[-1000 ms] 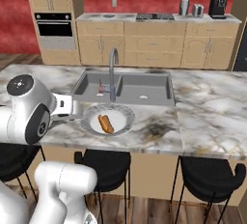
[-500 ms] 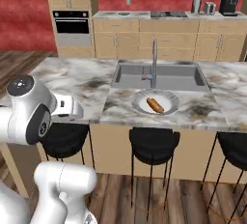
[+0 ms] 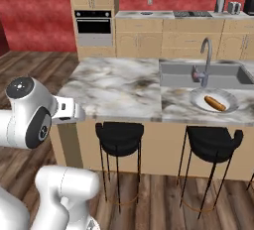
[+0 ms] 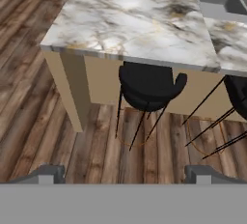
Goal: Move the hot dog bun to the plate on the dining table and place the condiment next to that plate. Then navigate to the fridge and take the sausage and place it on the plate as well.
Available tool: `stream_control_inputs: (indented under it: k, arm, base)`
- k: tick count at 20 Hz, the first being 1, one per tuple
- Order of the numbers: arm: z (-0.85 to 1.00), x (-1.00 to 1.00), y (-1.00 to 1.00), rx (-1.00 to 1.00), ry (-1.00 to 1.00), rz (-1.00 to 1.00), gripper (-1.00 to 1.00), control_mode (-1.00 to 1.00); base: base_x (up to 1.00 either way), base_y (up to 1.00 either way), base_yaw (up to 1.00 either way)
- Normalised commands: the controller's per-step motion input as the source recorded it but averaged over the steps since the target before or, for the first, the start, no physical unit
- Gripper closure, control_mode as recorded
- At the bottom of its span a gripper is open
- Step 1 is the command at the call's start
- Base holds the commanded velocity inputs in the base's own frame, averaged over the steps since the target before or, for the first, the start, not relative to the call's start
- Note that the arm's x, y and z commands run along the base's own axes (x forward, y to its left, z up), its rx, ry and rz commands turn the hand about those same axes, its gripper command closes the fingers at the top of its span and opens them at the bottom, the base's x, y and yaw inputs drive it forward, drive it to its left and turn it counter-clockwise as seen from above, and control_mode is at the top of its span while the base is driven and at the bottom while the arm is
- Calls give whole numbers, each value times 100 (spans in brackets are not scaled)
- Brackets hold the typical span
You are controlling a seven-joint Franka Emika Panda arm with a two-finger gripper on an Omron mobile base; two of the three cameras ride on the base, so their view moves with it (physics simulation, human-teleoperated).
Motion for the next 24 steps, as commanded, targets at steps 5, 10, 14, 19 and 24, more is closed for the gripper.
stream_control_inputs:
  k: [5,10,14,19,24]
  arm:
    - [0,0,0,0,0,0,-100,100]
    - [0,0,0,0,0,0,-100,100]
    - [0,0,0,0,0,0,-100,100]
    - [0,0,0,0,0,0,-100,100]
    - [0,0,0,0,0,0,-100,100]
  base:
    - [17,100,-6]
    - [40,100,-12]
    - [60,100,-19]
    - [80,100,-24]
    - [88,99,-29]
